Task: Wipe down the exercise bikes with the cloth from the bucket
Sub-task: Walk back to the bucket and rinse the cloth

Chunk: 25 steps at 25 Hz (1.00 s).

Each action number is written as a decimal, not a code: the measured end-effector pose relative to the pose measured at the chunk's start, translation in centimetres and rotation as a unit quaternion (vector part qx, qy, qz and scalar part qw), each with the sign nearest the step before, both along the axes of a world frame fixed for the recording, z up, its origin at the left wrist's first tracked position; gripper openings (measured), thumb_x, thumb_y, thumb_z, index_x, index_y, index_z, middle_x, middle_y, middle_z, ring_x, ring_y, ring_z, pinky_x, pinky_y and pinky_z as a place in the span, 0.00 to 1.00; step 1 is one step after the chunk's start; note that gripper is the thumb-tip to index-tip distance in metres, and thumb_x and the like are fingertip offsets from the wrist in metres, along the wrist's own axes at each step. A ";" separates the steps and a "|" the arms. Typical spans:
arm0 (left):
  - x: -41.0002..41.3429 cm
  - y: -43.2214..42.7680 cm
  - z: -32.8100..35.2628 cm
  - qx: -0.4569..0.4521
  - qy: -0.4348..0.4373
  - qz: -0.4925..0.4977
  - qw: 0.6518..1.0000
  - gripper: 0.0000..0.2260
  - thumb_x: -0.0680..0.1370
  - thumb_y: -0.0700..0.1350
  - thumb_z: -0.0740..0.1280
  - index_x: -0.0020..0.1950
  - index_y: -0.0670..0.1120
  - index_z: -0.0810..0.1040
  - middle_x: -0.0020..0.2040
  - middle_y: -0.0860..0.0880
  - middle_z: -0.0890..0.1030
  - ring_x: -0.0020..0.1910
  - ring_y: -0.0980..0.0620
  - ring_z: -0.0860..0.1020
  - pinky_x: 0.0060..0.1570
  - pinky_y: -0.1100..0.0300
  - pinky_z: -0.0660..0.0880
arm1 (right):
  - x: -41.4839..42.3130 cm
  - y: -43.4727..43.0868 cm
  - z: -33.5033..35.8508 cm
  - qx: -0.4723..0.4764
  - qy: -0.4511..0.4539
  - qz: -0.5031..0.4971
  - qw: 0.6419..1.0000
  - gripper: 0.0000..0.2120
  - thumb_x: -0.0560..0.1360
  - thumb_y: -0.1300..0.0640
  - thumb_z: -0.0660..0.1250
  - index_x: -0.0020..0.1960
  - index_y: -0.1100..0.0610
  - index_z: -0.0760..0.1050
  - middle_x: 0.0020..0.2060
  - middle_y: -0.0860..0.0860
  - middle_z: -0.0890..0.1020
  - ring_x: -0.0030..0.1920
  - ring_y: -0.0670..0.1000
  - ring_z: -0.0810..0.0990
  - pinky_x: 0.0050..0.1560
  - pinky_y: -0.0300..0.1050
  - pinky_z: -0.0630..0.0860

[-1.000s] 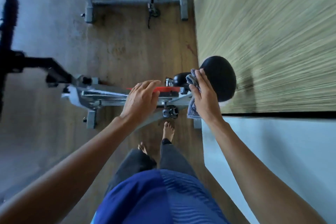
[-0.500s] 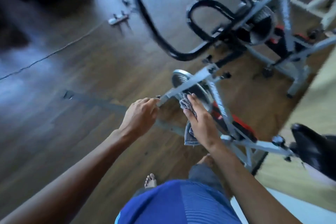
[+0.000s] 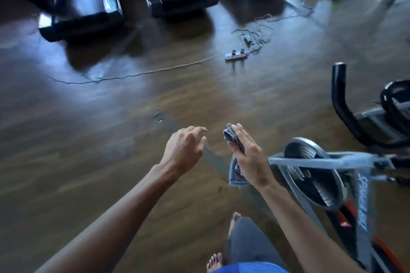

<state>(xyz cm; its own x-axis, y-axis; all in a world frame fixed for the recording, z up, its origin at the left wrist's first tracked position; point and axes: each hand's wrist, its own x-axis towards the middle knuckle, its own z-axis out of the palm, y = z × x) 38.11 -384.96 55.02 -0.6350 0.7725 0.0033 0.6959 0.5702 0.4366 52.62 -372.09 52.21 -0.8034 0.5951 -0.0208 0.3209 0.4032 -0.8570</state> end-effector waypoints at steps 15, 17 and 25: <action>-29.1 24.0 2.3 -0.007 -0.018 -0.049 0.999 0.13 0.81 0.49 0.63 0.64 0.51 0.79 0.60 0.51 0.81 0.58 0.45 0.79 0.56 0.53 0.74 | -28.1 22.8 1.3 0.014 0.016 -0.120 0.993 0.22 0.81 0.56 0.65 0.75 0.55 0.69 0.75 0.50 0.67 0.75 0.41 0.62 0.67 0.20 0.52; -32.2 27.1 2.5 -0.005 -0.020 -0.063 0.998 0.13 0.81 0.49 0.63 0.64 0.51 0.78 0.61 0.51 0.81 0.59 0.45 0.78 0.57 0.53 0.74 | -30.7 25.7 1.7 0.020 0.019 -0.123 0.992 0.22 0.82 0.55 0.64 0.75 0.54 0.68 0.76 0.51 0.67 0.74 0.40 0.61 0.68 0.20 0.52; -45.1 42.4 3.2 0.015 -0.014 -0.171 0.985 0.13 0.81 0.49 0.63 0.63 0.50 0.79 0.61 0.51 0.81 0.59 0.45 0.78 0.55 0.54 0.74 | -41.9 37.3 3.1 0.050 0.014 -0.210 0.976 0.21 0.82 0.54 0.63 0.75 0.50 0.69 0.76 0.50 0.67 0.76 0.42 0.62 0.68 0.21 0.52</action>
